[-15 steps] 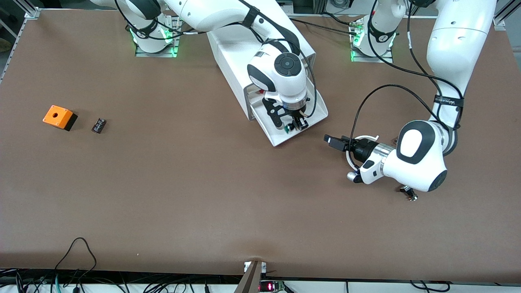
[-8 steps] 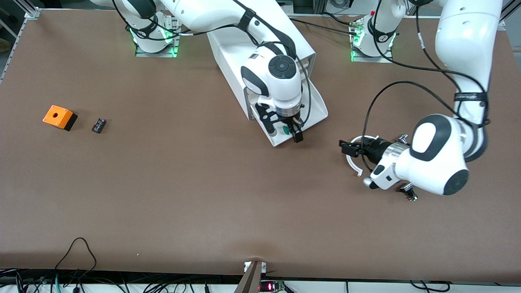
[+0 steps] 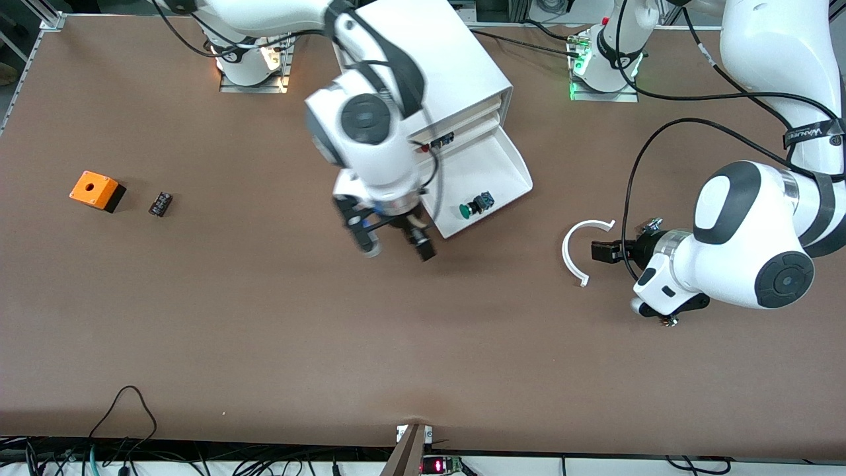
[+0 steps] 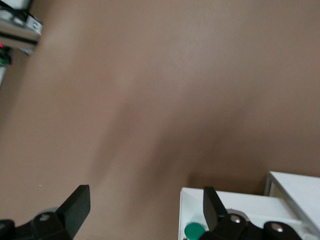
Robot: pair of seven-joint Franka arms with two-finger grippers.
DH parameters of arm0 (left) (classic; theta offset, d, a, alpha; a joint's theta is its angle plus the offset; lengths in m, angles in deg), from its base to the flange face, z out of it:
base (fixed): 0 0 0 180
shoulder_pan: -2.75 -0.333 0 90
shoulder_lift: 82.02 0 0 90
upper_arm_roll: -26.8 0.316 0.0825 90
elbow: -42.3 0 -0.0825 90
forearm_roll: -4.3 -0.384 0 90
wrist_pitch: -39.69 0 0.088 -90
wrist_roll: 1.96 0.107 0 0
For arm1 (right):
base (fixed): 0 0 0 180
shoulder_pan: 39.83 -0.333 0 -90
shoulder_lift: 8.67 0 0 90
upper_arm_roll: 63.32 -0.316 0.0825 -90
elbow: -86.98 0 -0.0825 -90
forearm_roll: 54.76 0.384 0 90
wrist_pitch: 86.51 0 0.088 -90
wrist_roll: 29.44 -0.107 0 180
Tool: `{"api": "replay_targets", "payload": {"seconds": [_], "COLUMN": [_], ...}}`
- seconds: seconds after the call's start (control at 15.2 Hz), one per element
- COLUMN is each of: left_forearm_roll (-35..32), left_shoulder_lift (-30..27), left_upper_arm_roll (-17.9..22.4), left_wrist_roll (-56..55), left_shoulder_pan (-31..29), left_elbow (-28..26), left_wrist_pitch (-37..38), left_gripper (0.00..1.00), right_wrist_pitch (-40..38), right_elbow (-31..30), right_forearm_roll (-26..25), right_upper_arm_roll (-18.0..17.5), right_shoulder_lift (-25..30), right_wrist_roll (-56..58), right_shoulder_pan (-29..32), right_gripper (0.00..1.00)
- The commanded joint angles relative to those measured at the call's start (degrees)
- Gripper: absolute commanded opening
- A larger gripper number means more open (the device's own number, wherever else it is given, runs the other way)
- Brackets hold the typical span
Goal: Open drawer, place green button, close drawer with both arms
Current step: 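Open the right gripper to release the button while the left gripper releases the handle, then withdraw the right gripper to rest while the left gripper moves to the drawer front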
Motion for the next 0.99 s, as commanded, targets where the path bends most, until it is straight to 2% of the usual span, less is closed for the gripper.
{"api": "replay_targets", "payload": {"seconds": [0.0, 0.2, 0.46, 0.59, 0.79, 0.92], "left_forearm_roll": [-2.1, -2.1, -2.1, -2.1, -2.2, -2.2], "left_shoulder_lift": [-0.6, -6.1, -14.3, -15.6, -15.7, -15.4], "left_upper_arm_roll": [0.1, -0.8, -0.9, -0.9, -0.8, -0.9], "left_wrist_roll": [-4.5, -10.7, -13.9, -18.1, -26.2, -27.5], "left_shoulder_pan": [1.5, 2.6, 5.1, 7.2, 10.7, 10.7], "left_elbow": [-3.2, -15.8, -35.5, -40.2, -44.6, -45.6], "left_wrist_pitch": [-5.5, -17.0, -36.2, -40.2, -46.4, -48.4], "left_gripper": [1.0, 1.0, 1.0, 0.99, 0.98, 0.81], "right_wrist_pitch": [-3.4, -6.9, -10.0, -10.1, -13.9, -16.5], "right_elbow": [-1.1, -1.2, -4.4, -7.4, -8.3, -8.7], "right_forearm_roll": [1.8, 1.4, 0.7, 0.6, 0.3, 0.0], "right_upper_arm_roll": [-0.5, 0.1, 4.6, 5.5, 3.1, 1.1], "right_shoulder_lift": [2.9, 4.2, 8.1, 11.1, 13.8, 15.8], "right_wrist_roll": [7.5, 16.1, 32.6, 43.1, 51.0, 58.5], "right_shoulder_pan": [4.4, 7.3, 8.5, 9.1, 15.0, 18.9], "right_gripper": [1.0, 1.0, 1.0, 1.0, 1.0, 1.0]}}
